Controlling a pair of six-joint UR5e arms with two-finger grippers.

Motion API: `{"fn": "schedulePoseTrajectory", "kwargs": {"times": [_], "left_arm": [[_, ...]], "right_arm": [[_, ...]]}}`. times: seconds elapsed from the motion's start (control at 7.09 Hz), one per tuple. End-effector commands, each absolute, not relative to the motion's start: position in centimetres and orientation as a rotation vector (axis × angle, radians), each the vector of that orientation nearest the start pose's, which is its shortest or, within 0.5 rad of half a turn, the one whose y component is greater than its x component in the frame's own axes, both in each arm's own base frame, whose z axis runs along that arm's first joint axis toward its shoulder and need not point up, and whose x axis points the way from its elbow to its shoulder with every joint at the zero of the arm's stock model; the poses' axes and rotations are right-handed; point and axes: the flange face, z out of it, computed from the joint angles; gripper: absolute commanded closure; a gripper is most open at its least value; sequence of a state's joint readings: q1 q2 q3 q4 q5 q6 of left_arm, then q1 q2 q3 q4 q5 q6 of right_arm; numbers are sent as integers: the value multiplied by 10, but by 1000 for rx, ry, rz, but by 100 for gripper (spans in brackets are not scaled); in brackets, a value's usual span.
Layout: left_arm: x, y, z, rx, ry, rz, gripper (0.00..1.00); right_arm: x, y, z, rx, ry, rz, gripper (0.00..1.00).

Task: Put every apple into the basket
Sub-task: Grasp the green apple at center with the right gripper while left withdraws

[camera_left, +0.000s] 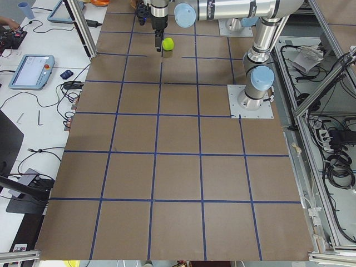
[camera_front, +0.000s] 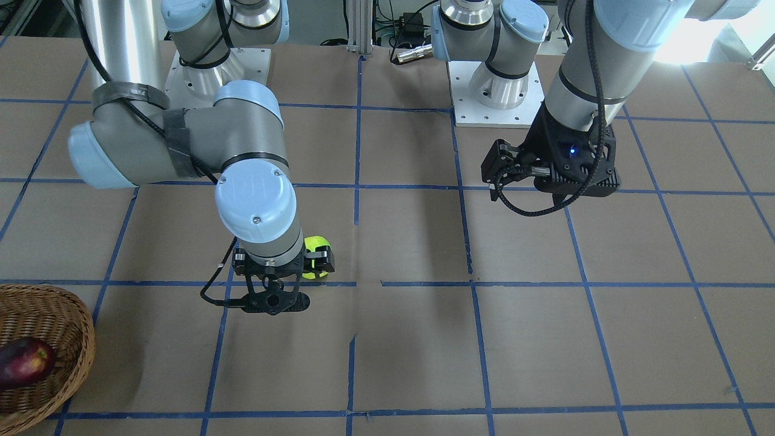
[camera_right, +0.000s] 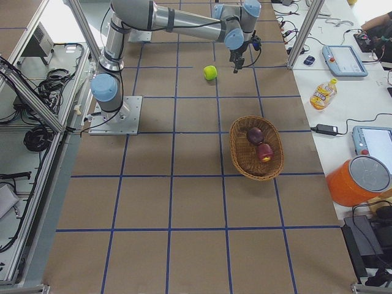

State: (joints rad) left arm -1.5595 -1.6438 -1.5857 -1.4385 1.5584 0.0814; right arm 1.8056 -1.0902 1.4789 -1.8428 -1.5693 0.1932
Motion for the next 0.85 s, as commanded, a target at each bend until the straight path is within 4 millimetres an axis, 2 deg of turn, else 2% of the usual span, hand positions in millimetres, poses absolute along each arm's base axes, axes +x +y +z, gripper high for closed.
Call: {"fn": "schedulePoseTrajectory", "kwargs": {"times": [0.0, 0.14, 0.42, 0.56, 0.71], "left_arm": [[-130, -529, 461, 88, 3151, -78, 0], [-130, -526, 463, 88, 3153, -66, 0], [-123, -528, 449, 75, 3161, -26, 0], [-127, -527, 451, 80, 3157, -32, 0], [-127, -526, 463, 80, 3155, -66, 0]], "right_arm": [[303, -568, 242, -124, 3128, 57, 0], [324, -551, 230, -197, 3136, 25, 0], [309, -539, 210, -275, 3249, 53, 0], [305, -536, 205, -323, 3277, 64, 0], [304, -534, 200, -344, 3274, 84, 0]]}}
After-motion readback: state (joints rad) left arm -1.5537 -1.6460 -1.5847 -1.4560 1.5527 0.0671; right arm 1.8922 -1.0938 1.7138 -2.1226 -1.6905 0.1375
